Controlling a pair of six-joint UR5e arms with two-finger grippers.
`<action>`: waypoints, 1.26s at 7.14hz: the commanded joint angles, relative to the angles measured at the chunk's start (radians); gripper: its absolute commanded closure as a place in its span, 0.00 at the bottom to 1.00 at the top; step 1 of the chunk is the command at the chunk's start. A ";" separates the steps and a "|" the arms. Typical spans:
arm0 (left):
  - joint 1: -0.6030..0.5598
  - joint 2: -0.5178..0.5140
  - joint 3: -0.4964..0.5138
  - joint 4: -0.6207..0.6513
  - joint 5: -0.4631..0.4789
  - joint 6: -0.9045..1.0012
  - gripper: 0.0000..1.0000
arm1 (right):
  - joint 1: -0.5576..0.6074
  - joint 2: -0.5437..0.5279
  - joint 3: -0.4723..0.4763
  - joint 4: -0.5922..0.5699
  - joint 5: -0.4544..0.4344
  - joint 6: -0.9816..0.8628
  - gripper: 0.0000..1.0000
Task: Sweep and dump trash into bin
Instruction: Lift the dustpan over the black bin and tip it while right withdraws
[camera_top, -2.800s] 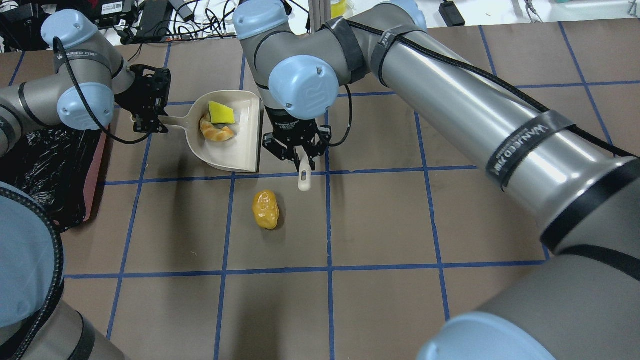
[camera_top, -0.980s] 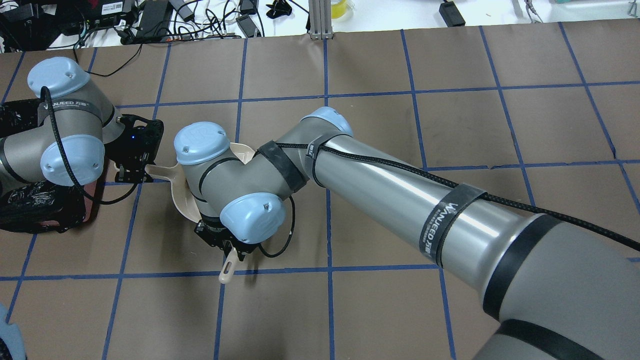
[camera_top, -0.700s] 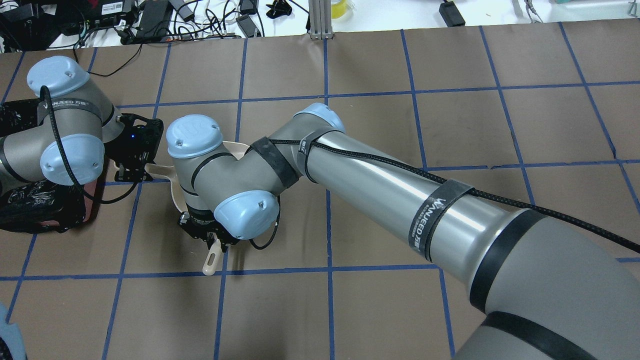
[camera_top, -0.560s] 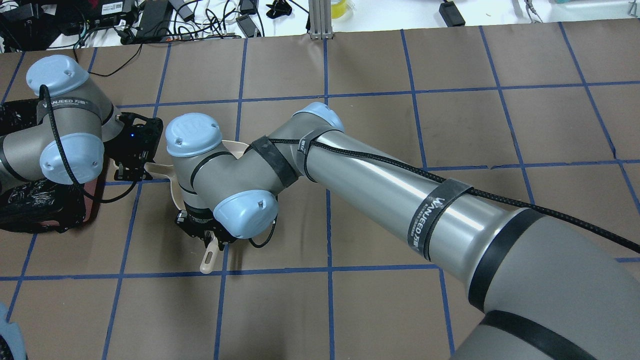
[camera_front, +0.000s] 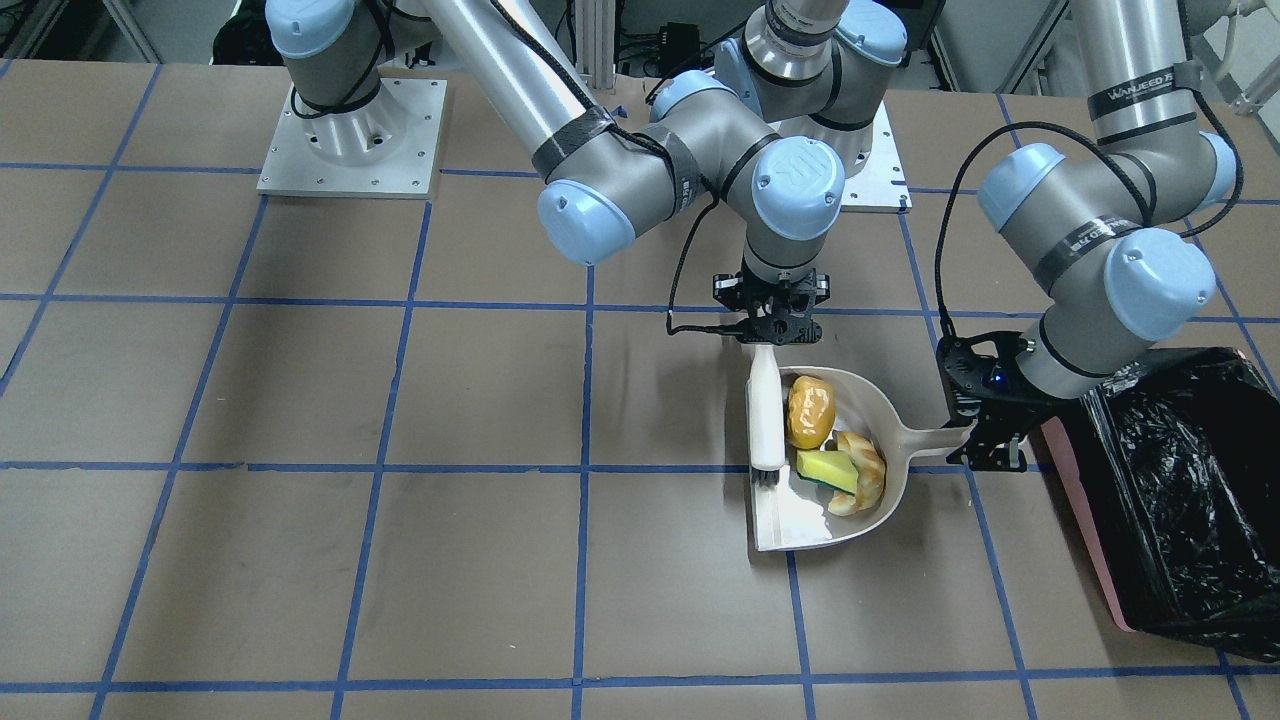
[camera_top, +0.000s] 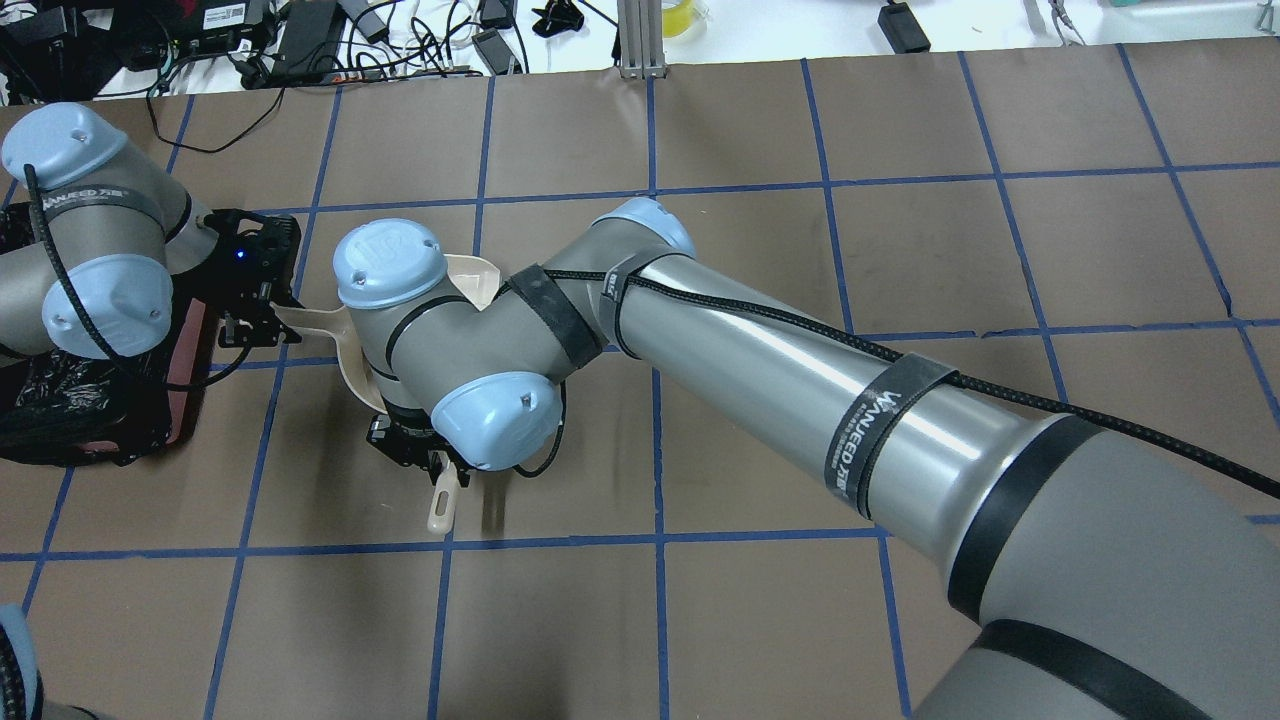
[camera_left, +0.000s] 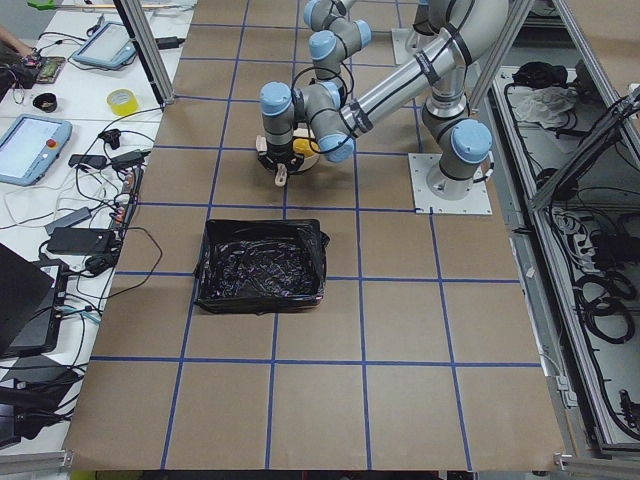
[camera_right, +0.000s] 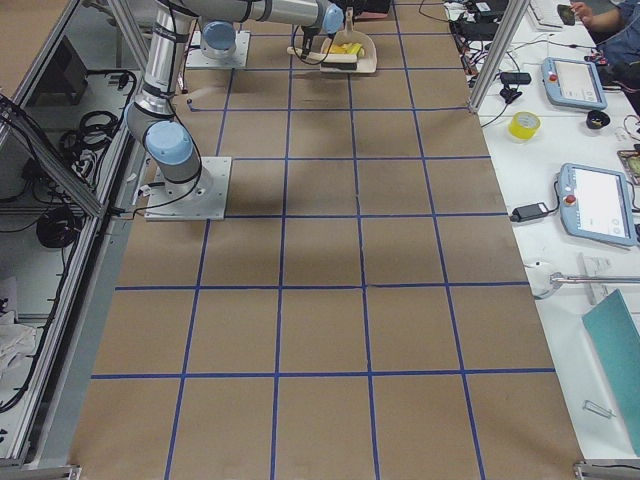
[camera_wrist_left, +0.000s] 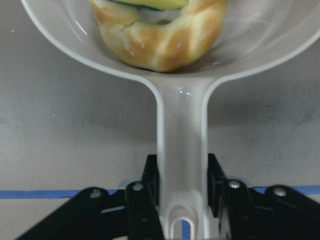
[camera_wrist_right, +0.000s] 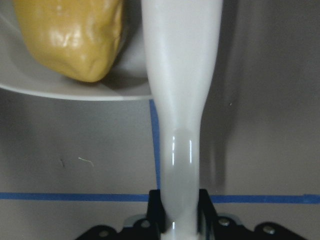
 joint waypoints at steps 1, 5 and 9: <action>0.024 -0.007 0.004 -0.002 -0.039 0.000 1.00 | -0.059 -0.069 0.005 0.143 -0.112 -0.097 1.00; 0.124 0.016 0.118 -0.141 -0.095 -0.001 1.00 | -0.333 -0.248 0.015 0.325 -0.182 -0.355 1.00; 0.361 0.021 0.305 -0.399 -0.142 0.000 1.00 | -0.704 -0.330 0.127 0.315 -0.196 -0.768 1.00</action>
